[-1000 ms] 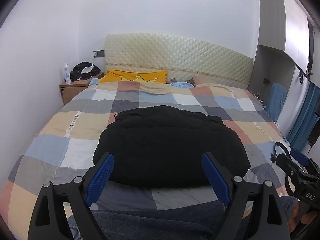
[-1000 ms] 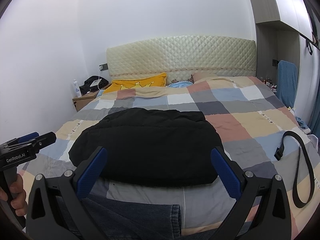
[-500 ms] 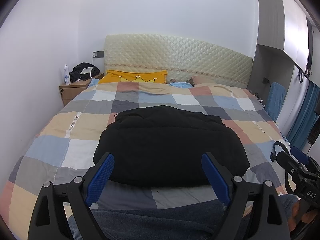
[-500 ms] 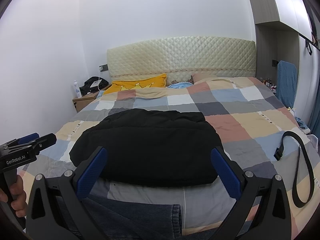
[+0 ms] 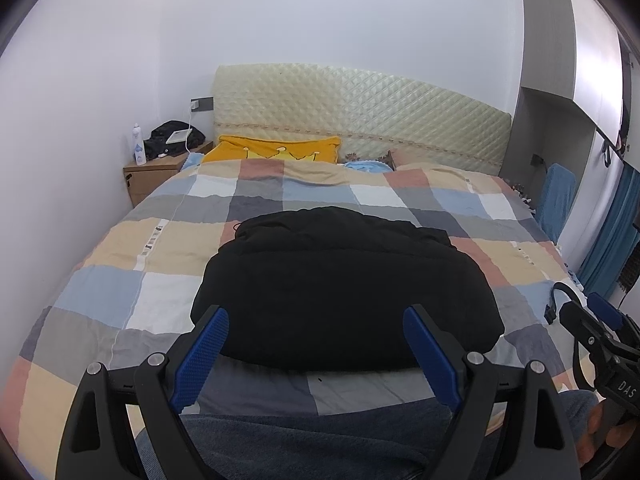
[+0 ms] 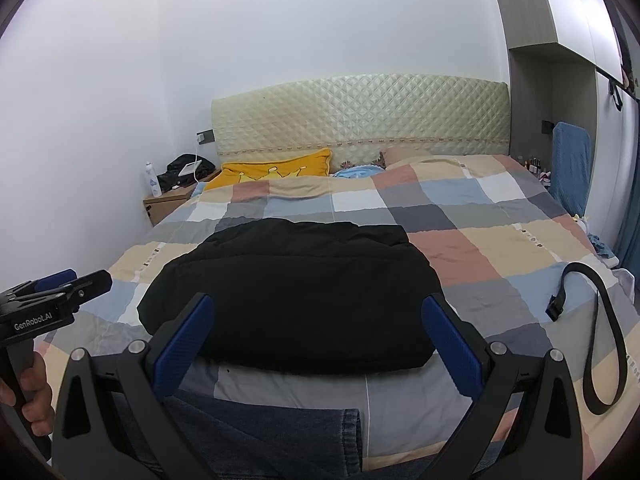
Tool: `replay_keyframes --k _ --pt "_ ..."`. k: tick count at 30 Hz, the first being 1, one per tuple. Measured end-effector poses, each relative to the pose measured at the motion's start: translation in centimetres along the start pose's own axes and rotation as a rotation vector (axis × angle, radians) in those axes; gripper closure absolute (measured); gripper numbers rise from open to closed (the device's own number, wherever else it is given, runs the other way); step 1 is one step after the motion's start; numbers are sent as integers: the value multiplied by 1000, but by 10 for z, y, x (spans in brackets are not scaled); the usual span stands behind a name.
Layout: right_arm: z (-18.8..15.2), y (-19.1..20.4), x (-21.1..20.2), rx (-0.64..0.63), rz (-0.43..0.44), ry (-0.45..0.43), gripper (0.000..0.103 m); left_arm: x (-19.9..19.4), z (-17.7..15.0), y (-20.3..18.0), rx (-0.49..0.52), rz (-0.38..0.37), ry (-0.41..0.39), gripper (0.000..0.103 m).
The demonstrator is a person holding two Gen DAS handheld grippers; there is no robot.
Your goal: Fold large clothes
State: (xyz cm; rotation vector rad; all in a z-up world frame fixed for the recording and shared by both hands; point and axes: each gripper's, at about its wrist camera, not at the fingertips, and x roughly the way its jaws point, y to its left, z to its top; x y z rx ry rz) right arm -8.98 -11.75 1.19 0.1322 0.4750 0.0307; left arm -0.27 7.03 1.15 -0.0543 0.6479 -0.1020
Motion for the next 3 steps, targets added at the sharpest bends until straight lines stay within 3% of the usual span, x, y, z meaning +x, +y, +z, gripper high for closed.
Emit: replay_keyframes --k 3 --pt "0 1 1 -3 -1 3 0 2 0 1 -4 0 5 14"
